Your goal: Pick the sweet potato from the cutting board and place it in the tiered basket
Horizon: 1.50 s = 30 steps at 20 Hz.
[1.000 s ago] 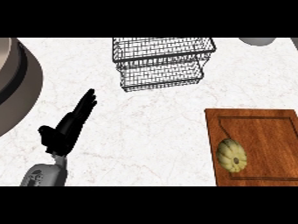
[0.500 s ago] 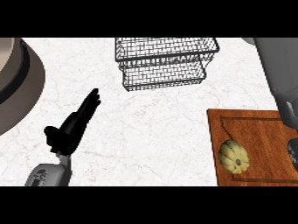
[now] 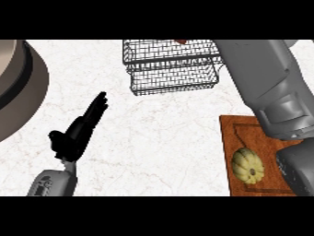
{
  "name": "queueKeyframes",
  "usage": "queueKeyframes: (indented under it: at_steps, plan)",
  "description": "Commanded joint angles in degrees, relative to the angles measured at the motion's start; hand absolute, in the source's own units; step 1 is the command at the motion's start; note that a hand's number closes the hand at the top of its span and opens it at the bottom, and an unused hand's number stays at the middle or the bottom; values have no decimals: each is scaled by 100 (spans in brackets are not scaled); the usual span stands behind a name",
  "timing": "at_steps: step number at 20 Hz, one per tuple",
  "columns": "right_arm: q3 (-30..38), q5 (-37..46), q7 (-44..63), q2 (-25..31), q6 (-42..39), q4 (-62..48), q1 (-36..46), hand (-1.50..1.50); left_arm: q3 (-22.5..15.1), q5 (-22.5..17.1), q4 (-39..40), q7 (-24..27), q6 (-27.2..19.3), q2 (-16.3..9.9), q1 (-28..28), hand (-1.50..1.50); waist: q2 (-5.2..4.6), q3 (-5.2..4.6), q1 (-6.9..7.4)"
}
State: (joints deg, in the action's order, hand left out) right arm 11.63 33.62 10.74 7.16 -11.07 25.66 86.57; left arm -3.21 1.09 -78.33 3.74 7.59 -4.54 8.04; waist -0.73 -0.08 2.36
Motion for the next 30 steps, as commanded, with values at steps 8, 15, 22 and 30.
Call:
queueKeyframes:
  at_steps: [8,15,22,30]
  plan:
    - [847,-792,701,-389,40,-878,385,150,-24,87,151,201,-37,80,-13,0,-15,-1,-9]
    - [1408,-1441,1308,-315,-124,-971,301,-150,64,103,172,44,-100,32,-10,0,13,4,-83]
    - [1406,-1248,1073,182,1184,-543,389,-150,86,40,32,55,-53,29,-37,0,11,2,-97]
    - [1548,-1062,537,1192,2333,-155,-255,-150,216,-148,-61,-165,80,-65,7,0,30,10,-166]
